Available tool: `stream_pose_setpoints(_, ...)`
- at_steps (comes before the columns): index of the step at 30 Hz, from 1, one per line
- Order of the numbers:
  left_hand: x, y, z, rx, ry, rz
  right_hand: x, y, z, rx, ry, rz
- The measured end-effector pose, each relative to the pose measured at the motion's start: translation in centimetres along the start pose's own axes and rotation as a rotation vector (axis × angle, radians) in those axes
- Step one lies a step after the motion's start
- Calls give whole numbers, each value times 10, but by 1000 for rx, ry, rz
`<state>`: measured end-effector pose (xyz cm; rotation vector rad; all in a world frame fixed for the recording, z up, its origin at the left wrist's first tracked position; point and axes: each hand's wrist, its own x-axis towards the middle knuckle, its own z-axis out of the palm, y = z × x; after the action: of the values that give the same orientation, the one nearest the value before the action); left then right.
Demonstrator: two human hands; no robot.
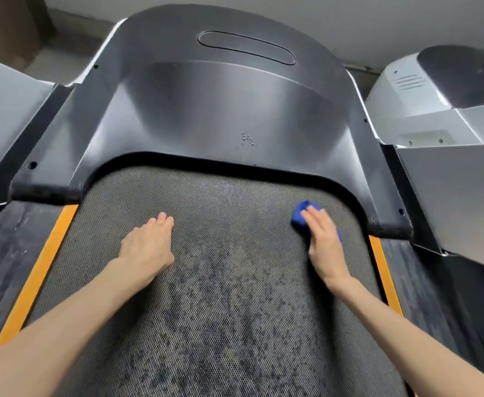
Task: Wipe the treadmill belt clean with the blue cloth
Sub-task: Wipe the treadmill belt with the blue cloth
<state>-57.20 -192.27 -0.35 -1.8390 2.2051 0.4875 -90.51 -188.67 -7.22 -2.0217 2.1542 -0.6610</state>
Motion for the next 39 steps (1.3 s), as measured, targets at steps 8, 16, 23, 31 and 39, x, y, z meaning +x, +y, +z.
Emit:
stream_pose_setpoints(8, 1, -19, 9, -132, -68, 44, 8, 30, -8, 12, 64, 143)
stream_pose_setpoints(16, -9, -22, 13, -311, -61, -48, -43, -46, 8, 61, -313, -433)
stream_pose_setpoints(23, -41, -22, 32, -8, 51, -116, 2, -31, 19, -42, 189, 378)
stream_pose_setpoints(31, -51, -35, 37, 60, 98, -48, -17, -122, 56, 210, -252, -623)
stream_pose_setpoints(39, -55, -42, 20, -74, 7, -52, 1, -151, 61, 111, 111, 14)
